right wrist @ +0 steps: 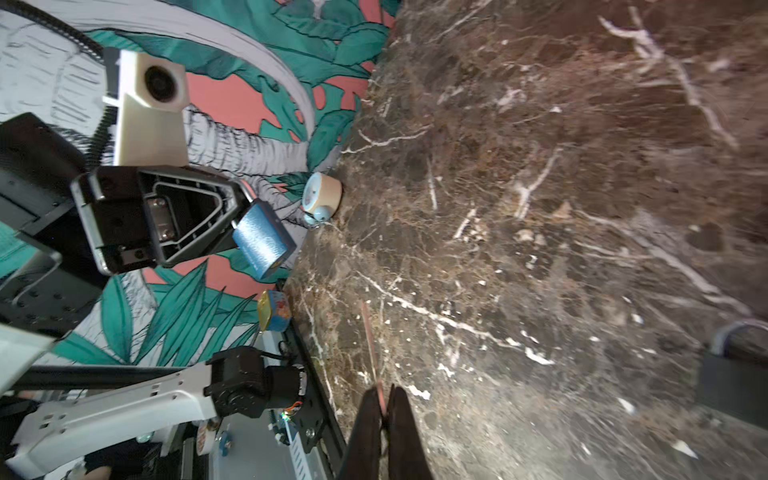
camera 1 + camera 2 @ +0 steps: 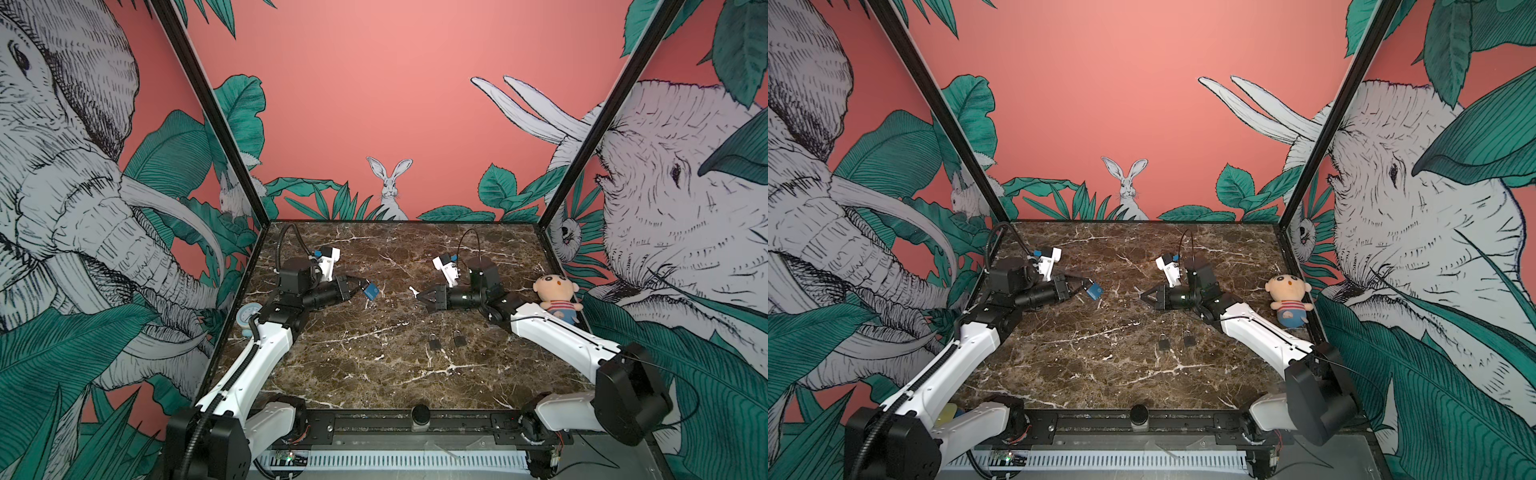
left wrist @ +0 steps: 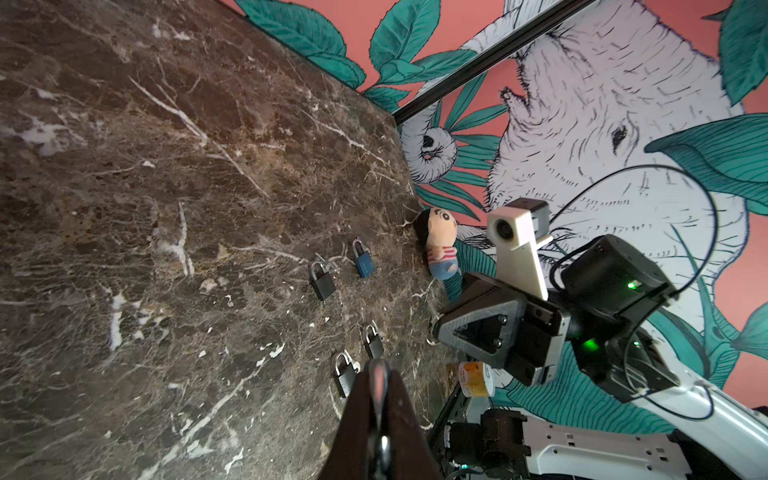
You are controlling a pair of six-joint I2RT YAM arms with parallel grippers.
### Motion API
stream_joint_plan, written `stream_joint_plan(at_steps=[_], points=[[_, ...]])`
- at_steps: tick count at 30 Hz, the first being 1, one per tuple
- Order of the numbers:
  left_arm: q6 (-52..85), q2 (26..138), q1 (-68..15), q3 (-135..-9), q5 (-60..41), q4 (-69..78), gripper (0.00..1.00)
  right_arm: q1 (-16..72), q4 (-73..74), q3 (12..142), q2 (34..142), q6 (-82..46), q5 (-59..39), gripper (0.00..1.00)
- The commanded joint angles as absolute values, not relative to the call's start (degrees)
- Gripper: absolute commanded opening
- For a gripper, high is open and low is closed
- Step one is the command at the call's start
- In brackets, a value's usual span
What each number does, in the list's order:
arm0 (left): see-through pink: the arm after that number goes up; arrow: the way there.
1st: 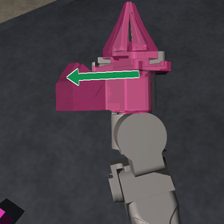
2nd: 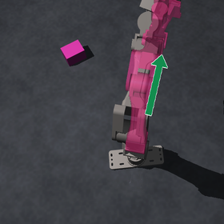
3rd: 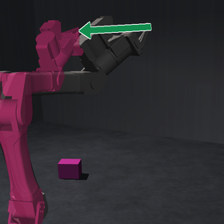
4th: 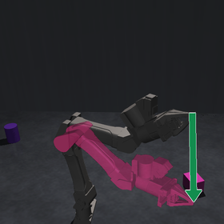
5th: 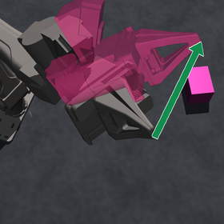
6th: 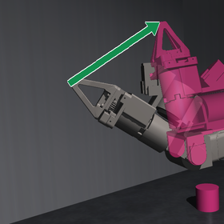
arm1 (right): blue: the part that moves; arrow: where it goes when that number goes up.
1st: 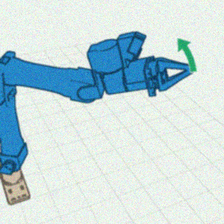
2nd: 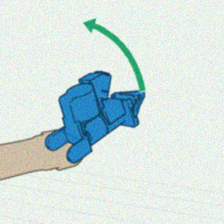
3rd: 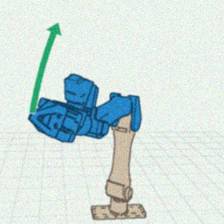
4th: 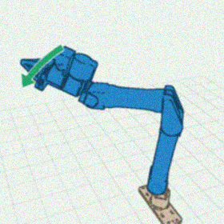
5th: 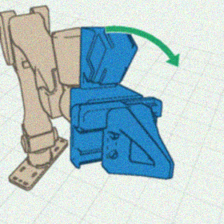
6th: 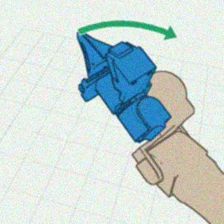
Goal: Lock with the key
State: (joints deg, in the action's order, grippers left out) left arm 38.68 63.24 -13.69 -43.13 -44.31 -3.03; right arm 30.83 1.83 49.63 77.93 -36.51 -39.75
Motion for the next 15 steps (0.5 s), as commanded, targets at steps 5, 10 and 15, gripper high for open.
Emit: stream_joint_plan(at_steps=[5,10,15], points=[[30.56,72.06,-20.88,-46.63,-42.26,-9.15,0.00,30.45,-1.15,49.90,76.73,-34.52,-32.98,0.00],[30.50,80.25,-23.10,-48.11,-41.75,-6.78,0.00,30.25,-0.96,49.66,76.73,-34.71,-32.59,0.00],[30.06,87.23,-24.32,-50.61,-41.67,-5.24,0.00,30.23,-0.40,49.13,76.91,-34.78,-32.21,0.00]])
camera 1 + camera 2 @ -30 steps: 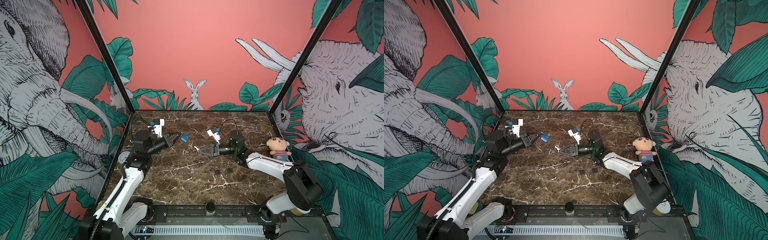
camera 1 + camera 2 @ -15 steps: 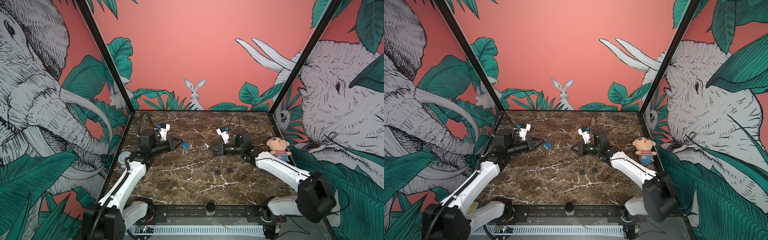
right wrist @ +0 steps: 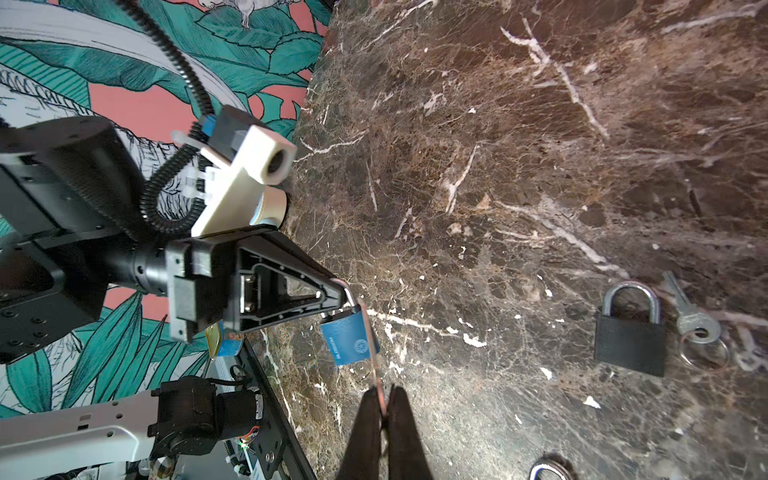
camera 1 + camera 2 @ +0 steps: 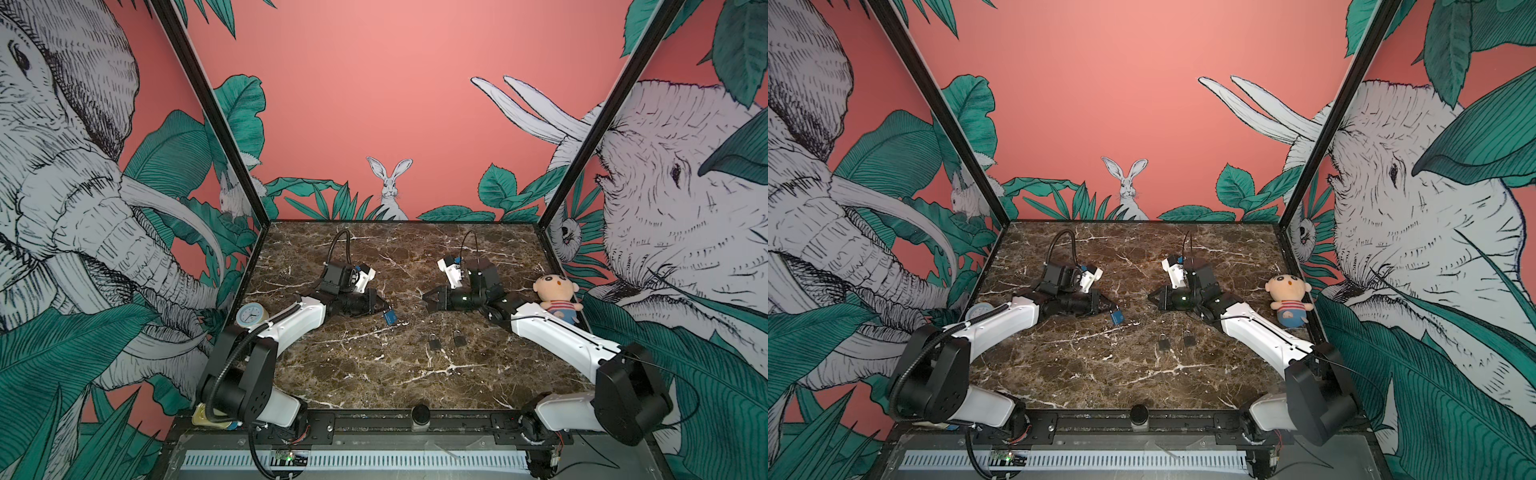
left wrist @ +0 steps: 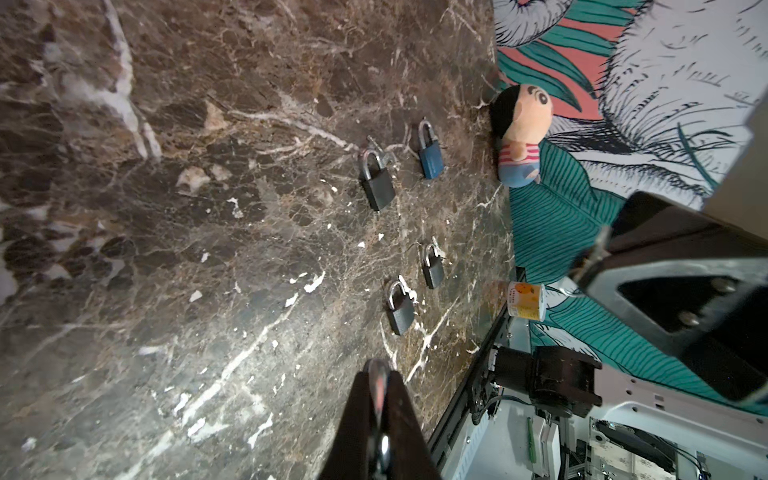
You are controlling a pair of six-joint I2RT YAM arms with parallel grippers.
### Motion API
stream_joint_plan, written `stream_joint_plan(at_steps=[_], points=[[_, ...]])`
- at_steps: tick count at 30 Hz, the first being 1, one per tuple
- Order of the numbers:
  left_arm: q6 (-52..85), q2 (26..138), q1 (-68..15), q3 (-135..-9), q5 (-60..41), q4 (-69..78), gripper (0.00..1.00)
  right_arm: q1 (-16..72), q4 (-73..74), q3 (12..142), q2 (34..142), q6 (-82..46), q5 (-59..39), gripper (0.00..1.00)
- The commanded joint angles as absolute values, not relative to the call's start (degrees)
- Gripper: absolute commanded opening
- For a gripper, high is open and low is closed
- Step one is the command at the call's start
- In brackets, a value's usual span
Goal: Lock with the key
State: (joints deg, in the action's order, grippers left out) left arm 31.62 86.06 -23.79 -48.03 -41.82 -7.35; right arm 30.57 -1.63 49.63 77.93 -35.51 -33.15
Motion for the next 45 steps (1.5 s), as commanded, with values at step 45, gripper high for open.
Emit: stream_joint_plan(at_steps=[45], points=[[39.35,104.64,-25.93,-57.05,-30.53,3.36,0.24,30.28,5.29,47.42,83.10,-36.44,-32.27,0.00]])
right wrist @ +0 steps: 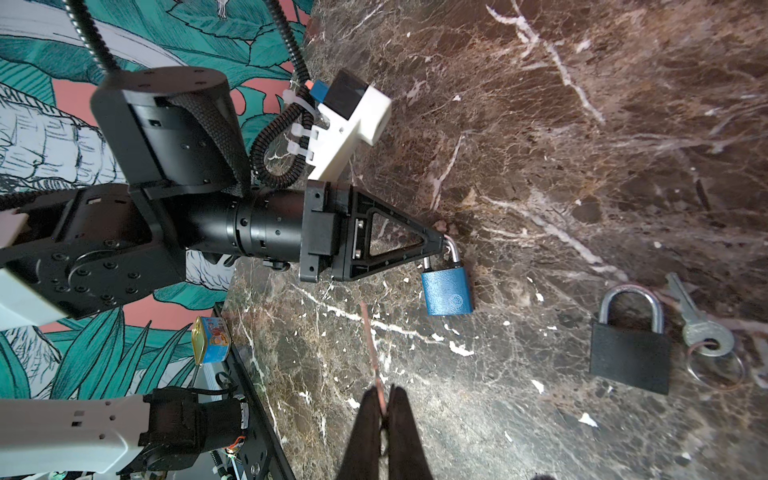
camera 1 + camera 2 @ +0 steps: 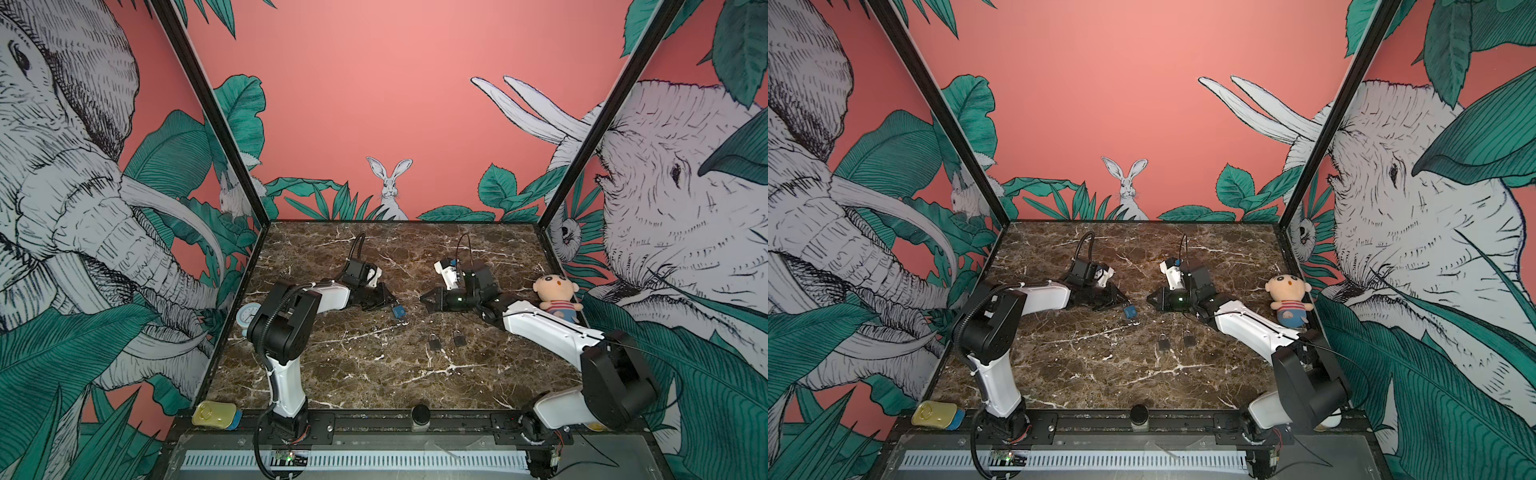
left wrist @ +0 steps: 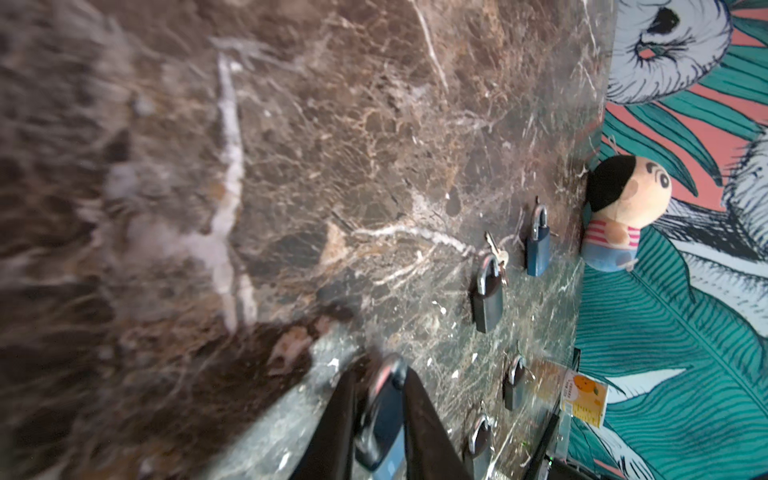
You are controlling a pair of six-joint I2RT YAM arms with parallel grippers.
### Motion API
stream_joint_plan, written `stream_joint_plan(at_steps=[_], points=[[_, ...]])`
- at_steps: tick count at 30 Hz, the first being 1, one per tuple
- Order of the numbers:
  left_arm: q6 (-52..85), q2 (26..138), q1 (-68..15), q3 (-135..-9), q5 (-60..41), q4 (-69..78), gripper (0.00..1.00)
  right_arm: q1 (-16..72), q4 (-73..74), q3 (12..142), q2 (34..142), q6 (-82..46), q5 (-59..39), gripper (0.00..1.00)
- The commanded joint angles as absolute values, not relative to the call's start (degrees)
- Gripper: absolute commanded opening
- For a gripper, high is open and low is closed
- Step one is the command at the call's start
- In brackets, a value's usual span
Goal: Lock with the key
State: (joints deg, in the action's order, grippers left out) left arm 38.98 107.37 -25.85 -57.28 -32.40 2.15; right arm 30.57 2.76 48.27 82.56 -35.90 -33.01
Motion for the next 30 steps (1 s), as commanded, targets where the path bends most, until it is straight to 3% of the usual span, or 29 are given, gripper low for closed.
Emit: stream_joint_plan(at_steps=[1,12,30], points=[[39.28,104.25,-25.83,-57.04,-30.27,3.10,0.25,30.24,5.38,47.37,83.23,-36.52,-32.10,0.00],[38.84,98.20,-22.11,-52.63,-29.61,3.73,0.25,30.76,7.87,46.79,85.88,-39.11,-25.81,0.00],[33.59,73.07,-18.46,-45.50,-23.73,-4.52,0.30,37.44,17.18,50.54,100.27,-44.26,-19.18,0.00]])
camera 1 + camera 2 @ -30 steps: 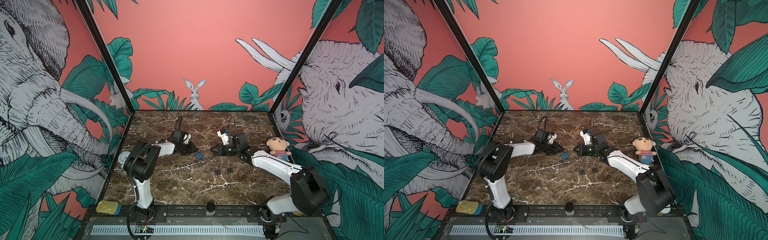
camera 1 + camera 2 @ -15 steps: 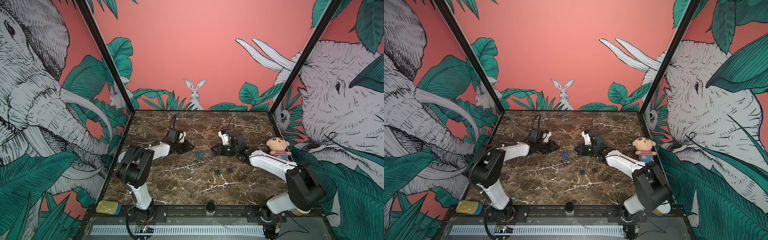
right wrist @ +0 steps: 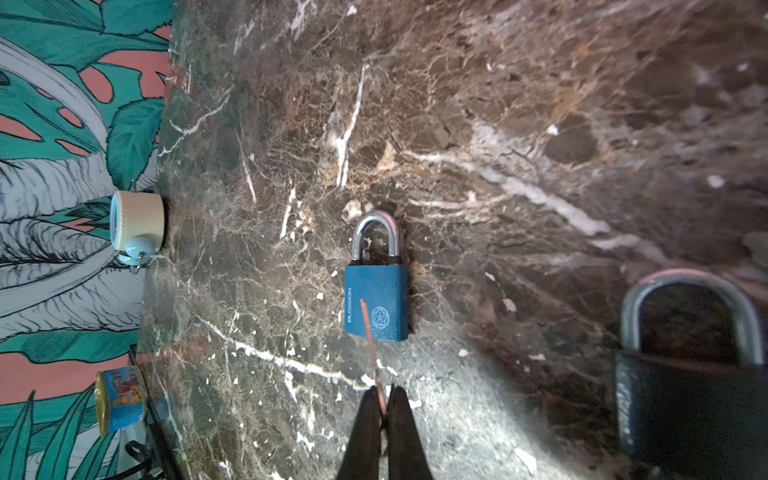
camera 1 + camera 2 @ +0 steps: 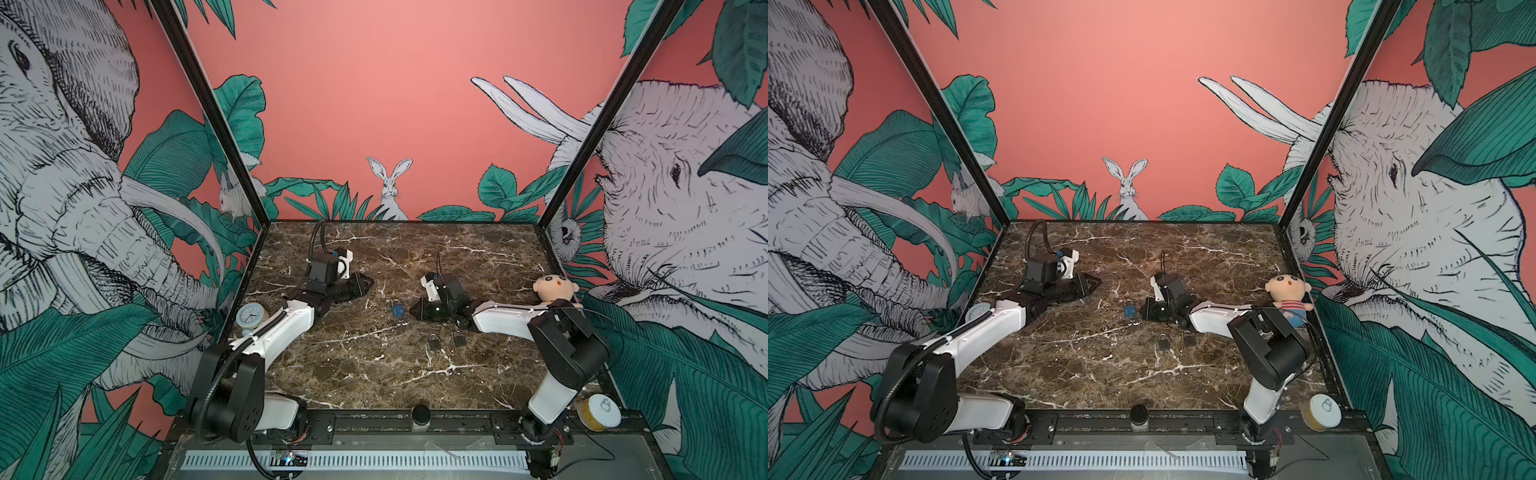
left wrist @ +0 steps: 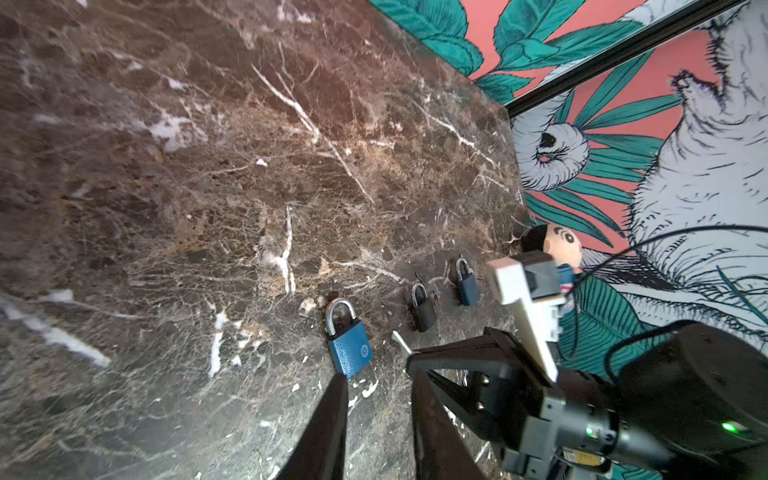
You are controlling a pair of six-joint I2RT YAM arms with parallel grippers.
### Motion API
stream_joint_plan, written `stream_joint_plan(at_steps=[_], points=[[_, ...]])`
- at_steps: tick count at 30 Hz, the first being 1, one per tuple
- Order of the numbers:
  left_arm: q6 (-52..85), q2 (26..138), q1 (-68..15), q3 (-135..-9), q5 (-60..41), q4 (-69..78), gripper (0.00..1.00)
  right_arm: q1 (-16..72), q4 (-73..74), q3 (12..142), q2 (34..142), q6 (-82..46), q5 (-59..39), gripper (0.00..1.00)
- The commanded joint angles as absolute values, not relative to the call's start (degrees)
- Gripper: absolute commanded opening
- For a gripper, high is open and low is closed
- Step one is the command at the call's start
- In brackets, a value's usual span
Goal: Lock with the key
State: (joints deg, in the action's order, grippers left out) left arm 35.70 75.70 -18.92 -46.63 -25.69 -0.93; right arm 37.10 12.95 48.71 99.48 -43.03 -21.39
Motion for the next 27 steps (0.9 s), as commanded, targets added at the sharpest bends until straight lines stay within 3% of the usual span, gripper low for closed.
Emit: stream_joint_plan(at_steps=[1,22,27], points=[[33.49,72.37,-18.46,-45.37,-23.57,-4.85,0.31,37.58,18.01,50.54,100.91,-44.67,-19.11,0.00],[36.19,71.29,-18.29,-43.24,-24.57,-2.20,0.31,37.79,20.83,52.30,107.38,-45.97,-18.44,0.00],[36.45,71.63,-18.30,-43.31,-24.57,-1.87,0.31,37.79,20.85,52.03,107.73,-45.88,-18.52,0.05]])
